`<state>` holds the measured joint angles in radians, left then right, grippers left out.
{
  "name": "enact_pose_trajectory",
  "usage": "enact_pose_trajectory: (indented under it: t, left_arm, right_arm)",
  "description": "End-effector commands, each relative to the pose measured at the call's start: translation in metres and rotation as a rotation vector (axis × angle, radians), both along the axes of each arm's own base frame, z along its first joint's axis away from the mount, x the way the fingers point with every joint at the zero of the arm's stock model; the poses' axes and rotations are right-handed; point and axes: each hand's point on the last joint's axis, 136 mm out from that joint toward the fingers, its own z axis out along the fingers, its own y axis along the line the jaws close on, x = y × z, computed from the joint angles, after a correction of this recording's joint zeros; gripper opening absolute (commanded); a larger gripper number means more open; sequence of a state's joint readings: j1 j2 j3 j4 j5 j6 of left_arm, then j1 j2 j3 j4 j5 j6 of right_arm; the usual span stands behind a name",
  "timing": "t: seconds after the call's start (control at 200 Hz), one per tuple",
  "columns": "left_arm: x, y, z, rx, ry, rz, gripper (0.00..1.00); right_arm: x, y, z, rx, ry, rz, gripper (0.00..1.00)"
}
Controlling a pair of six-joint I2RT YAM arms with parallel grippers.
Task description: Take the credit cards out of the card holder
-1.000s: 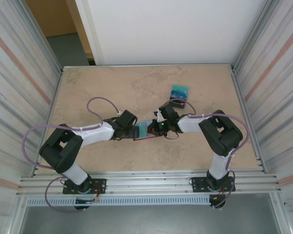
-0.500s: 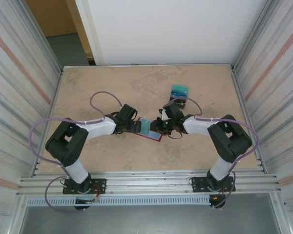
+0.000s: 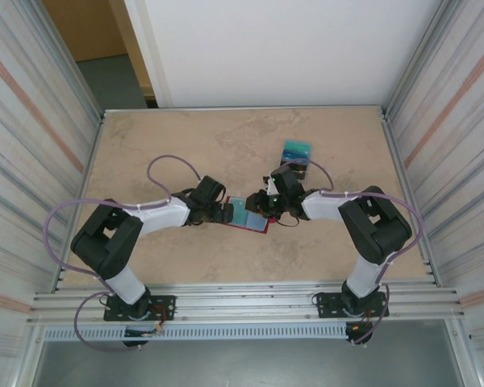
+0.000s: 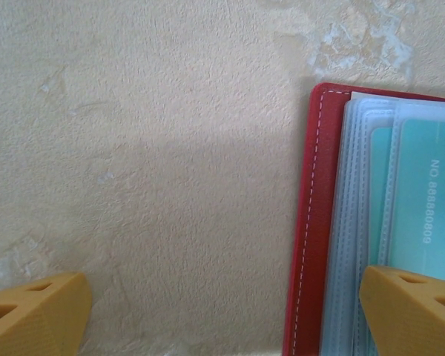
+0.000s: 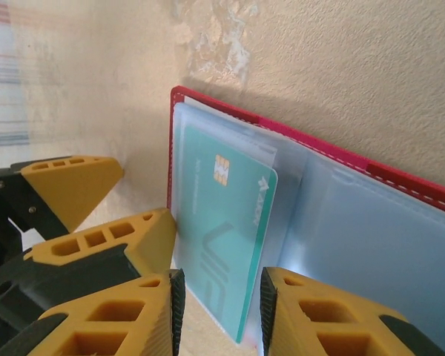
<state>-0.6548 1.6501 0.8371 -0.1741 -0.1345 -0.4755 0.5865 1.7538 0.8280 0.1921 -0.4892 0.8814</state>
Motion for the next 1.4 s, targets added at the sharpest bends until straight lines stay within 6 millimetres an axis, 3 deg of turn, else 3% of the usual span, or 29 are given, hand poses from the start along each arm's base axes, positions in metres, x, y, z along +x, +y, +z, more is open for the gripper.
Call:
enact_pose_trajectory:
  t: [0.0,0.356,0.666,1.393]
  left_arm:
    - [-0.020,0.011,-0.015,0.043,0.079,0.012,0.94]
    - [-0.024,0.009,-0.019,0.022,0.092,0.020,0.94]
    - [-0.029,0.008,-0.023,0.010,0.109,0.027,0.94]
    - [-0.036,0.010,-0.028,0.010,0.131,0.038,0.94]
  right_arm:
    - [0.004,0.005,-0.003,0.027,0.017,-0.002,0.34]
    - [0.003,0.008,-0.016,0.012,0.045,0.007,0.34]
    - [0.004,0.016,-0.016,0.033,0.038,0.023,0.34]
    - [0.004,0.022,0.007,0.151,-0.008,0.041,0.23]
